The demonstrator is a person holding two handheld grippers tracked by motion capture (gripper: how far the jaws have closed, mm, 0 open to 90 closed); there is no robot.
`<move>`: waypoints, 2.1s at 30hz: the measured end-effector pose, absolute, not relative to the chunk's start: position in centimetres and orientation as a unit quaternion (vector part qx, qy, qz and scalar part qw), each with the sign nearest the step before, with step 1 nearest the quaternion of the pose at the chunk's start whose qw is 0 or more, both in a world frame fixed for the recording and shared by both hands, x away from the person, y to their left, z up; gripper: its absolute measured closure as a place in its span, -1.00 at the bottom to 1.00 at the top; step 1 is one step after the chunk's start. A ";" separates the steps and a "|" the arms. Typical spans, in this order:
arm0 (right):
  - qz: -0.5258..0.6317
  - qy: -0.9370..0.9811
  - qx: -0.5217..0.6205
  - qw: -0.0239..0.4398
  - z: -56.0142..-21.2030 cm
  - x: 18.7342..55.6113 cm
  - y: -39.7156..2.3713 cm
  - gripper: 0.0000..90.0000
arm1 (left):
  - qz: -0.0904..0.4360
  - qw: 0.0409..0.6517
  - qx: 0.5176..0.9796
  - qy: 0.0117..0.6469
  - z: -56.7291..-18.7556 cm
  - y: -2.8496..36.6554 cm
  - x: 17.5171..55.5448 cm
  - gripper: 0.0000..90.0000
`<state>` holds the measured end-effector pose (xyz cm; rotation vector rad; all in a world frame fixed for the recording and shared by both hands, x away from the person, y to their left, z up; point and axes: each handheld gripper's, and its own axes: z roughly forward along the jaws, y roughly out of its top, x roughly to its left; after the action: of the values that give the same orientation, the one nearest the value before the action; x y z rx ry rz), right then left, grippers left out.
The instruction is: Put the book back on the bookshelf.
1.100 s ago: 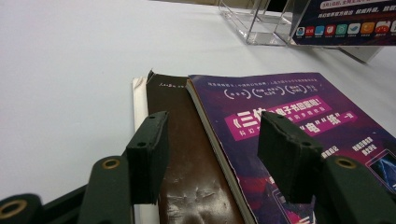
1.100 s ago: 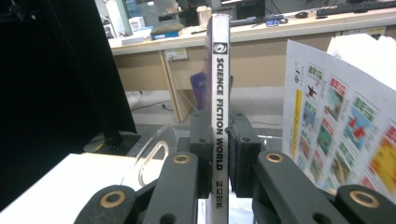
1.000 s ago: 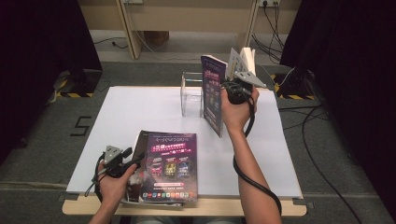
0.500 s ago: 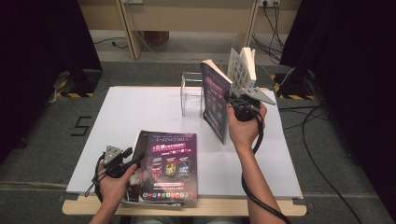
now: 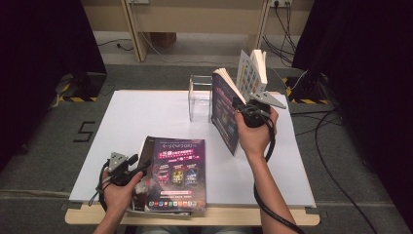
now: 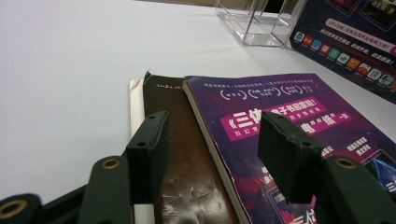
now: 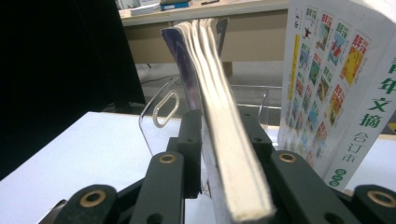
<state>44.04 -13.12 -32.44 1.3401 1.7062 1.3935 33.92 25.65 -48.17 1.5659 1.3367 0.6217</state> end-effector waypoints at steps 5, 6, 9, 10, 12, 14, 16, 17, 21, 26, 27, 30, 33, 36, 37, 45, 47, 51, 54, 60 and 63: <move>0.517 0.638 0.500 0.275 -32.5 44.1 -13.1 0.71 | 0.253 0.476 0.641 0.547 -48.2 25.6 33.9 -0.06; 0.517 0.639 0.500 0.273 -32.5 44.1 -13.2 0.75 | 0.254 0.475 0.641 0.547 -48.2 25.6 33.9 -0.06; 0.510 0.644 0.501 0.274 -32.3 44.2 -13.2 0.81 | 0.253 0.475 0.641 0.547 -48.2 25.6 33.9 -0.06; 0.507 0.645 0.502 0.274 -32.3 44.2 -13.2 0.82 | 0.253 0.475 0.641 0.547 -48.2 25.6 33.9 -0.06; 0.502 0.648 0.503 0.275 -32.1 44.3 -13.4 0.83 | 0.253 0.475 0.641 0.547 -48.2 25.5 33.9 -0.06; 0.500 0.648 0.504 0.274 -32.0 44.3 -13.4 0.84 | 0.253 0.474 0.642 0.546 -48.2 25.5 33.9 -0.06; 0.502 0.647 0.503 0.276 -32.0 44.3 -13.4 0.85 | 0.253 0.474 0.642 0.547 -48.2 25.5 33.9 -0.06; 0.502 0.647 0.503 0.277 -31.9 44.3 -13.4 0.85 | 0.253 0.474 0.642 0.547 -48.2 25.5 33.9 -0.06; 0.505 0.645 0.494 0.290 -31.5 44.4 -12.9 0.85 | 0.254 0.475 0.641 0.547 -48.2 25.6 33.9 -0.06; 0.511 0.640 0.494 0.292 -31.2 45.0 -12.4 0.85 | 0.254 0.474 0.641 0.547 -48.2 25.7 33.9 -0.06; 0.512 0.639 0.494 0.293 -31.1 45.1 -12.3 0.85 | 0.255 0.474 0.641 0.547 -48.2 25.7 34.0 -0.06; 0.512 0.639 0.493 0.294 -31.0 45.4 -12.0 0.85 | 0.255 0.476 0.639 0.548 -48.2 25.7 34.0 -0.06; 0.511 0.638 0.493 0.298 -30.9 45.8 -11.8 0.85 | 0.255 0.476 0.639 0.548 -48.1 25.7 33.9 -0.06; 0.512 0.637 0.494 0.297 -30.8 46.1 -11.6 0.85 | 0.254 0.476 0.639 0.548 -48.2 25.7 34.0 -0.06; 0.511 0.637 0.493 0.298 -30.7 46.2 -11.6 0.85 | 0.255 0.476 0.639 0.548 -48.2 25.7 34.0 -0.06; 0.511 0.629 0.497 0.311 -30.0 47.1 -11.6 0.85 | 0.254 0.476 0.639 0.548 -48.2 25.7 34.0 -0.06; 0.512 0.627 0.498 0.312 -30.0 47.4 -11.6 0.85 | 0.254 0.476 0.639 0.549 -48.2 25.7 34.0 -0.06; 0.512 0.624 0.501 0.312 -29.9 47.7 -11.7 0.85 | 0.254 0.475 0.639 0.549 -48.2 25.7 34.0 -0.06; 0.513 0.622 0.502 0.313 -29.9 48.0 -11.8 0.85 | 0.253 0.475 0.640 0.549 -48.2 25.7 34.0 -0.06; 0.512 0.620 0.504 0.317 -29.8 48.7 -11.7 0.85 | 0.254 0.475 0.639 0.549 -48.2 25.8 34.0 -0.06; 0.512 0.618 0.507 0.316 -29.8 48.9 -11.7 0.85 | 0.254 0.475 0.639 0.549 -48.2 25.8 34.0 -0.06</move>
<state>48.94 -11.67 -29.84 1.3349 1.6266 1.3487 33.98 25.78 -48.20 1.5634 1.3420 0.6210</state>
